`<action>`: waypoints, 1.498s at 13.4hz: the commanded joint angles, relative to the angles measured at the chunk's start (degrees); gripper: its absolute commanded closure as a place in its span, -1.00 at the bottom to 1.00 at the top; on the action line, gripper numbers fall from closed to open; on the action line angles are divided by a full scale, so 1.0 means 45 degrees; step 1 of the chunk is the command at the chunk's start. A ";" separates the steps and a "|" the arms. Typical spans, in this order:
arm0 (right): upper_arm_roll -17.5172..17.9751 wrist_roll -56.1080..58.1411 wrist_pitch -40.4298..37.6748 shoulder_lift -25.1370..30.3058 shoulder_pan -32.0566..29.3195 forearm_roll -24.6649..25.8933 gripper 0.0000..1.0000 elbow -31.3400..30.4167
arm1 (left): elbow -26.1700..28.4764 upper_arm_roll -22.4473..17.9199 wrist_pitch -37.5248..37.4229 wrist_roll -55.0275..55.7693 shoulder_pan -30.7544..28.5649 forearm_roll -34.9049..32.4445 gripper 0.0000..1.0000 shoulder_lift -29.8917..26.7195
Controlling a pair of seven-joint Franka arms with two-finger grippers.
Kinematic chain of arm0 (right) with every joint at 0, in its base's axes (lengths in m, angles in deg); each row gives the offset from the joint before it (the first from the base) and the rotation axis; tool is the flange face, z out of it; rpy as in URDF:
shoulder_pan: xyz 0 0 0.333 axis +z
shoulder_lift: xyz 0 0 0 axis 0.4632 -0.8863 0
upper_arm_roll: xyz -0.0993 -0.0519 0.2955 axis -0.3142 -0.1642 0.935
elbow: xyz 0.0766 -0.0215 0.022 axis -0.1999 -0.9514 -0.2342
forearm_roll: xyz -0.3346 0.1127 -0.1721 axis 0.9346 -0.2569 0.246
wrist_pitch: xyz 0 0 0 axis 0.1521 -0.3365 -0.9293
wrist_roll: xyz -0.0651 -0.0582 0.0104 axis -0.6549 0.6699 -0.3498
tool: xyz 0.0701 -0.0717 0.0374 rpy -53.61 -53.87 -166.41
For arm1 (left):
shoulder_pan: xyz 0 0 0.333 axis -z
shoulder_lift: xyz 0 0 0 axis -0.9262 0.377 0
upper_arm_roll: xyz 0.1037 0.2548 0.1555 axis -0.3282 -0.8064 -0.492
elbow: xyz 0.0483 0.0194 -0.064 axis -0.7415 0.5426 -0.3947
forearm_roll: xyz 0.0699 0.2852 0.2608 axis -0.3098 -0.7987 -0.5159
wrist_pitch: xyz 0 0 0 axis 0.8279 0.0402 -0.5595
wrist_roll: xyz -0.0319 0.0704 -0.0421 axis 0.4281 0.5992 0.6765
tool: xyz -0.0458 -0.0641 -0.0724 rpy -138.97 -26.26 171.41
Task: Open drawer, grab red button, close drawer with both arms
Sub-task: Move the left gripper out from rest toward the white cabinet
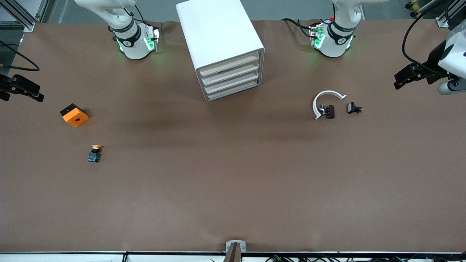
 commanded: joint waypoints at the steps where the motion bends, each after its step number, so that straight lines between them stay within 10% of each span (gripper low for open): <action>1: 0.0020 -0.0027 -0.0198 -0.0150 -0.0010 -0.0134 -1.00 0.0337 | -0.0334 0.0041 -0.0255 -0.0146 -0.0025 -0.0240 -1.00 0.0116; 14: 0.0020 -0.0046 -0.0179 -0.0150 0.0009 -0.0134 -1.00 0.0337 | -0.1877 0.0255 0.0251 0.0203 0.0520 -0.0202 -1.00 0.4154; 20: 0.0040 -0.0046 -0.0198 -0.0170 0.0009 -0.0134 -1.00 0.0337 | -0.1838 0.0353 0.0995 0.6870 0.1672 0.0672 -1.00 0.6128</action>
